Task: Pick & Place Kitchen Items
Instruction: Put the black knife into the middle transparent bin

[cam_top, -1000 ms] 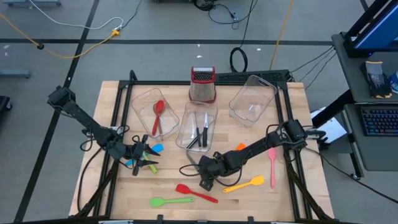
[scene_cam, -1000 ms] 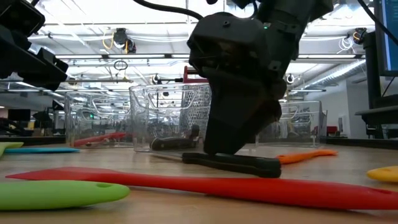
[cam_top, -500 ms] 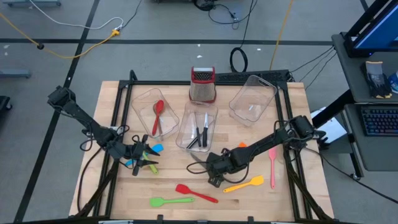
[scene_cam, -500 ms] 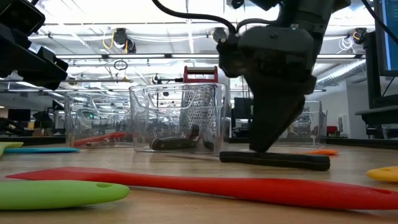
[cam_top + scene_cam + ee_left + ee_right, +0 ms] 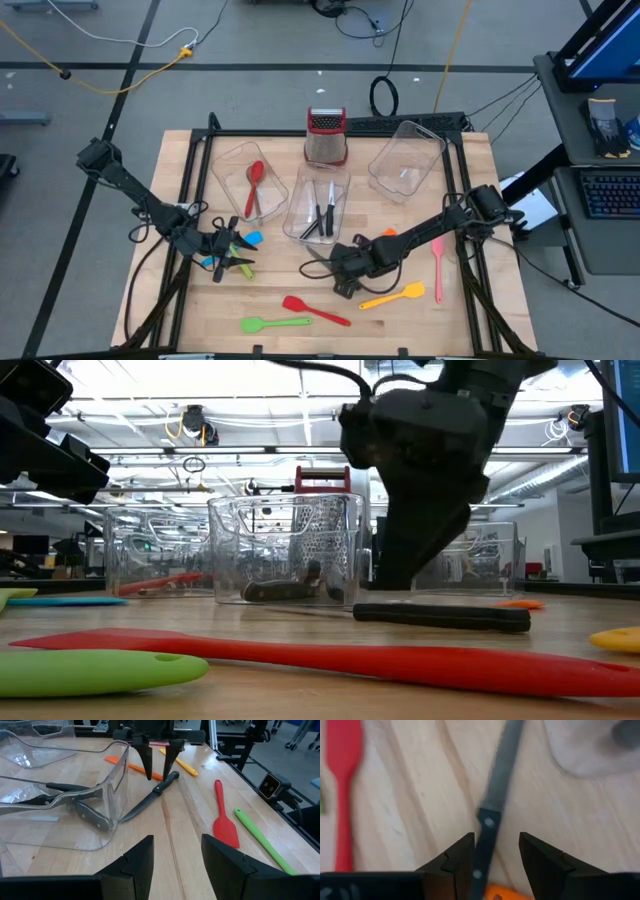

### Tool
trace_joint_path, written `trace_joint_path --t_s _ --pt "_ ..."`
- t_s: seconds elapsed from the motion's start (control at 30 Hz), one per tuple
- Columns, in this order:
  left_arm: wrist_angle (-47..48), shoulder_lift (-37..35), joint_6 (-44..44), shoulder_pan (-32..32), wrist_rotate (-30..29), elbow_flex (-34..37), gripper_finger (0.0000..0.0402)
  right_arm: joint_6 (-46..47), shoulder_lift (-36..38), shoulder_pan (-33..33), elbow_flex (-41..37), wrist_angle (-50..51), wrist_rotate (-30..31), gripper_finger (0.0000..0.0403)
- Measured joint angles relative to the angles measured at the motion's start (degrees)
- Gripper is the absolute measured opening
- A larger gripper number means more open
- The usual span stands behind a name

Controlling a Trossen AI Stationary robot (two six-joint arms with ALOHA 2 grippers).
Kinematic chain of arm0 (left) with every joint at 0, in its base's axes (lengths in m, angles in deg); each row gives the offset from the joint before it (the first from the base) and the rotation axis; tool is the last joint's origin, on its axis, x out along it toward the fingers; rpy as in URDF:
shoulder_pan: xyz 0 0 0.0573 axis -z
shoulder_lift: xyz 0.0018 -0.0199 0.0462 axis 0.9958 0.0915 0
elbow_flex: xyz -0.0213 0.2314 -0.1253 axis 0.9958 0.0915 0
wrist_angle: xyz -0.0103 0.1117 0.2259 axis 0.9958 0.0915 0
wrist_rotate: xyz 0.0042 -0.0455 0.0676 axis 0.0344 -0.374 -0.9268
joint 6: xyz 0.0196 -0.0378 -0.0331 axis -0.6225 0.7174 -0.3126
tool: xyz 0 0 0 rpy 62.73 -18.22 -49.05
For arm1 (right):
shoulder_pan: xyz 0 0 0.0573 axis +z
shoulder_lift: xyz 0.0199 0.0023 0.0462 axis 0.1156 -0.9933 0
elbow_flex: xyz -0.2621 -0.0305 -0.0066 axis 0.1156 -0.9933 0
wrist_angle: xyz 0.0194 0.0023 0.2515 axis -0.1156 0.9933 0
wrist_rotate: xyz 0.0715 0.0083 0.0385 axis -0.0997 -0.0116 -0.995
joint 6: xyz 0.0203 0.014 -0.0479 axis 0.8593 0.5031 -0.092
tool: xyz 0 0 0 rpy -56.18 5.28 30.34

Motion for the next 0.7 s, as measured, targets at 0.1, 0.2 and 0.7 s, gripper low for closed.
trace_joint_path --t_s 0.1,0.2,0.7 --pt "0.0 0.0 0.0 0.0 0.0 0.0 0.0168 -0.6 0.1 0.5 0.0 0.0 0.0 0.0148" --pt "0.0 0.0 0.0 0.0 0.0 0.0 0.0168 -0.3 0.1 1.1 0.0 1.3 0.1 0.0149" --pt "-0.4 0.0 0.0 0.0 0.0 0.0 0.0168 -0.8 -4.4 2.4 0.3 -2.4 1.5 0.0149"
